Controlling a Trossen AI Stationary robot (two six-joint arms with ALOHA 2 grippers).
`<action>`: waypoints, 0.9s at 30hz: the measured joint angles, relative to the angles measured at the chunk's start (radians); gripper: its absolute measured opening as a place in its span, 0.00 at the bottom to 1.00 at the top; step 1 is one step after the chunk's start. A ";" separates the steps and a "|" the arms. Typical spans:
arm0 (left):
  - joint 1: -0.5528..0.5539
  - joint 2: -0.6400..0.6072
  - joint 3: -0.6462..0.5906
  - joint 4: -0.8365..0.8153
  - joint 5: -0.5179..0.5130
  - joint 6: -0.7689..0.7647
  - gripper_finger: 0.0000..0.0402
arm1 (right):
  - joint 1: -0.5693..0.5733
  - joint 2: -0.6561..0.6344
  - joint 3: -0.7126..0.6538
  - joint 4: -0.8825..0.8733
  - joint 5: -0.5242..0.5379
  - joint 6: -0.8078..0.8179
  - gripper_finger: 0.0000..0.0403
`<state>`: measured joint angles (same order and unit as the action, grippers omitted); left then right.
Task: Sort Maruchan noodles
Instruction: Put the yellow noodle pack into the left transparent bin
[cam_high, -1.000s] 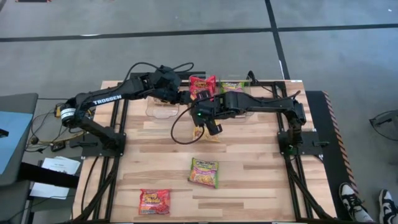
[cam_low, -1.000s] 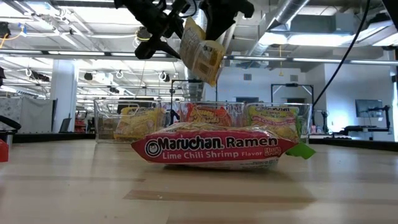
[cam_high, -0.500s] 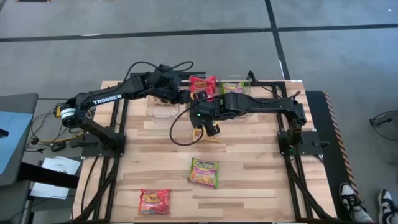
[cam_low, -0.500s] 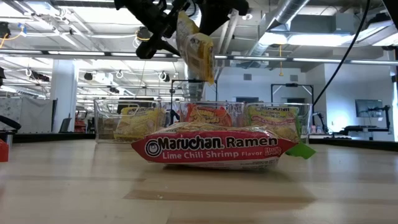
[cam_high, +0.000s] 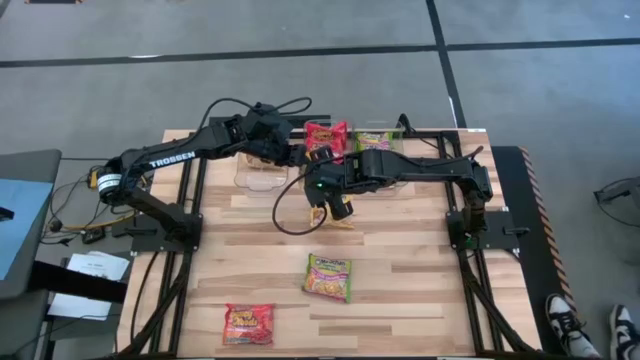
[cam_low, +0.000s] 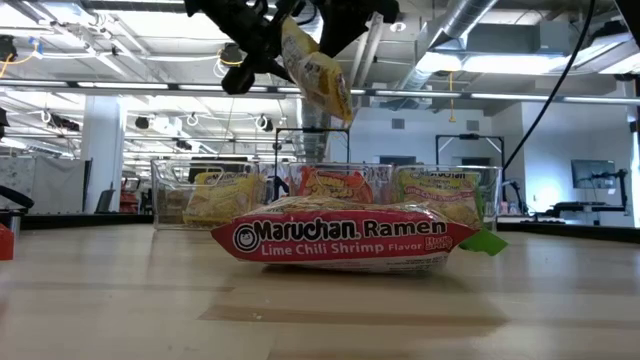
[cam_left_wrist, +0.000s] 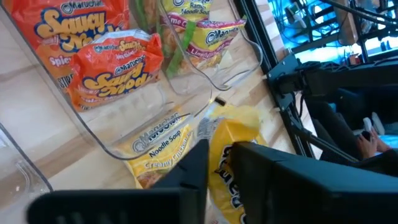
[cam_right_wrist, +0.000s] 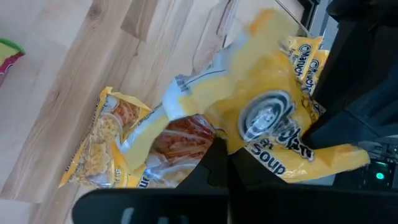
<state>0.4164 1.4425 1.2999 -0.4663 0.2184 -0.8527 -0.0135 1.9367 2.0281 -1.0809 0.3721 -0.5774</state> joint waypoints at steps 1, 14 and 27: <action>0.000 0.000 0.000 0.003 0.000 0.009 0.08 | 0.000 0.000 0.000 0.000 0.000 0.001 0.01; -0.001 -0.001 0.000 0.007 -0.005 0.116 0.00 | 0.001 0.000 0.000 -0.011 0.021 0.033 0.13; -0.003 -0.001 0.000 0.004 -0.014 0.196 0.00 | 0.000 0.001 0.047 -0.058 0.029 0.099 0.39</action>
<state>0.4133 1.4414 1.2999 -0.4625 0.2047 -0.6568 -0.0139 1.9377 2.0747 -1.1390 0.4013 -0.4788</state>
